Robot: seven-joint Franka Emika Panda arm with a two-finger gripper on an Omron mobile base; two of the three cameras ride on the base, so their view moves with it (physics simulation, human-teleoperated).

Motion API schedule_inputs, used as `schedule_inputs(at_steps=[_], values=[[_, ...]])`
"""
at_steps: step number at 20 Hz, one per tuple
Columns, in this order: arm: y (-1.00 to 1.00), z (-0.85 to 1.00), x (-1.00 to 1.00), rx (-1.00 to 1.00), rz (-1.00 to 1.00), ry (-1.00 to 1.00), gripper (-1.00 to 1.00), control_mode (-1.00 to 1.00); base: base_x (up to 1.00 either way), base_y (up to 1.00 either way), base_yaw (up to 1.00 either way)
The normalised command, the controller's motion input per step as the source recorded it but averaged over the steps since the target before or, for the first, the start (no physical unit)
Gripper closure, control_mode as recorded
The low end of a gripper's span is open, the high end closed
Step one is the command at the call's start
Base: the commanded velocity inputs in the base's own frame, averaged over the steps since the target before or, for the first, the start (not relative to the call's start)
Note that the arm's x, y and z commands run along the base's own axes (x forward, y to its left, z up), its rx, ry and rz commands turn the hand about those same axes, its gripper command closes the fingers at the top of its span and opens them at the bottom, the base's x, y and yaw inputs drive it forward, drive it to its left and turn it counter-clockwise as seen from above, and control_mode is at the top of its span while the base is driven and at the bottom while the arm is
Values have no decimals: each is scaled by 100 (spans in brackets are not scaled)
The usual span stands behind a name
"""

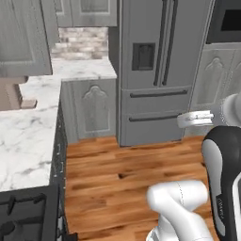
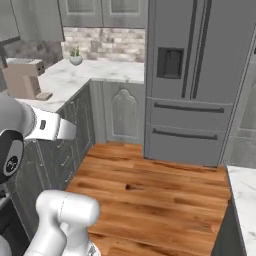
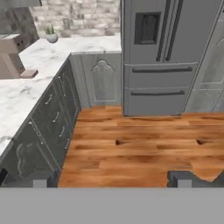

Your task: Open the cabinet directly in front. Then move the beer and the mug to the dining counter with the jar on it.

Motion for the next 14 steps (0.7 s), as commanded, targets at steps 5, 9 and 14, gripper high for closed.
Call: schedule_inputs(at_steps=[5,9,14], values=[[0,0,0,0,0,0,-100,100,100,-16,-9],[0,0,0,0,0,0,-100,100,100,-16,-5],[0,0,0,0,0,0,-100,100,100,-31,2]])
